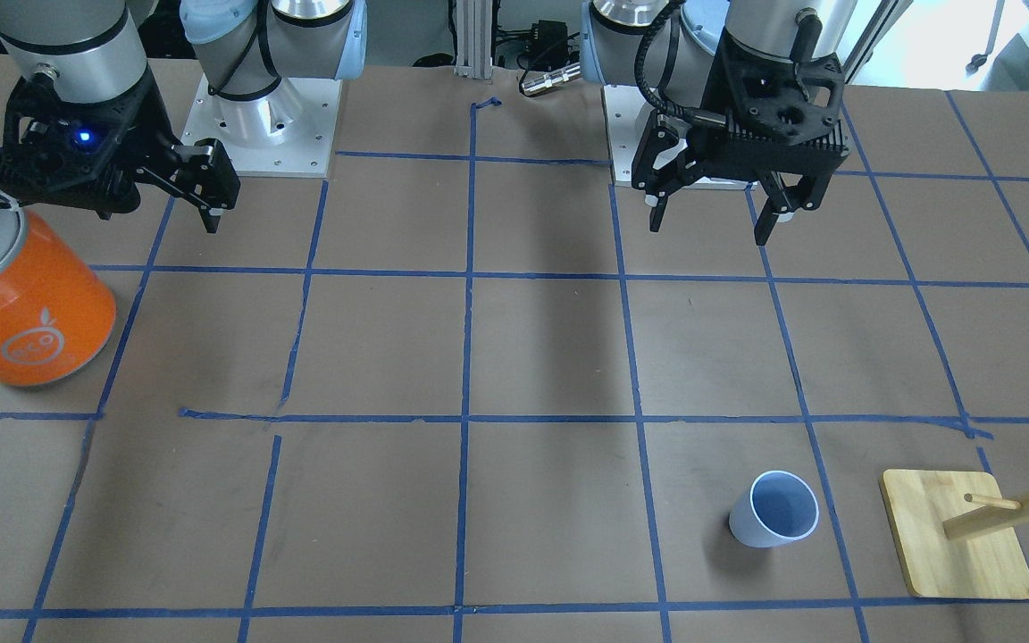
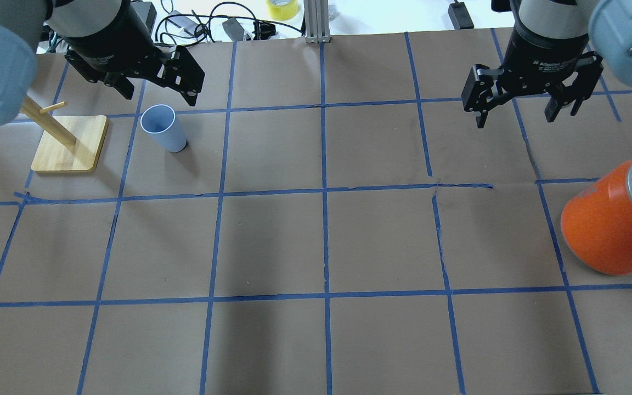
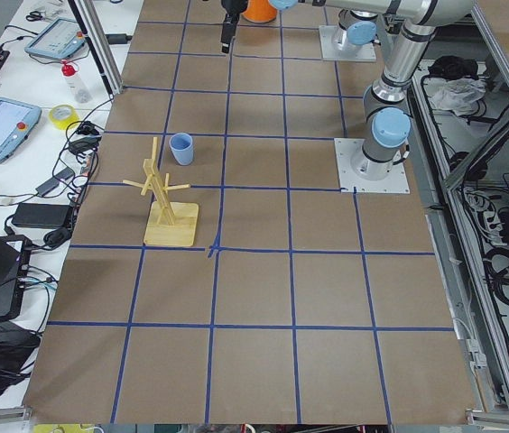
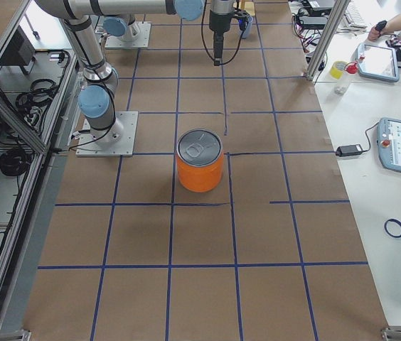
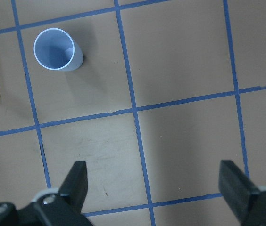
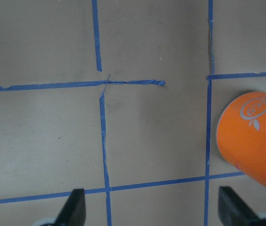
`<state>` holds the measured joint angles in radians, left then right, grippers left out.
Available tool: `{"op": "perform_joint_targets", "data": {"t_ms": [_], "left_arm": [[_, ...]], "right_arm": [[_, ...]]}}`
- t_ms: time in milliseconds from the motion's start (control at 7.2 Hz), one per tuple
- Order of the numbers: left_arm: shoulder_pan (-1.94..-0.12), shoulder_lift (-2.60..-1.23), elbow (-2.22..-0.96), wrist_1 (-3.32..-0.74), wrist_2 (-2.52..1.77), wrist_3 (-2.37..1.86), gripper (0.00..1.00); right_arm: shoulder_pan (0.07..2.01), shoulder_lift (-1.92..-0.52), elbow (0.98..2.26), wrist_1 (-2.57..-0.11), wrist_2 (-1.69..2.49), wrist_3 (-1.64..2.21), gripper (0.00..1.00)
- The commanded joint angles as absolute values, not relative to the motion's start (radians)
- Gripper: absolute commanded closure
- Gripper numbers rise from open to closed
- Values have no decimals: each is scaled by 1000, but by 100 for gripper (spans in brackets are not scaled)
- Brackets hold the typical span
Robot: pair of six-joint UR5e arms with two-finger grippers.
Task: Flip cup
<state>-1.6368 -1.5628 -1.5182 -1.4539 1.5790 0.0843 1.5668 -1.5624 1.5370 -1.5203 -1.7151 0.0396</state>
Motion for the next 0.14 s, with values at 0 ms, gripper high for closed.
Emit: {"op": "perform_joint_targets", "data": {"t_ms": [0], "left_arm": [[-1637,-1557,-1537,-1437,1558,72,0]], "right_arm": [[1568,-1563,1540,-1525,-1718,40,0]]}}
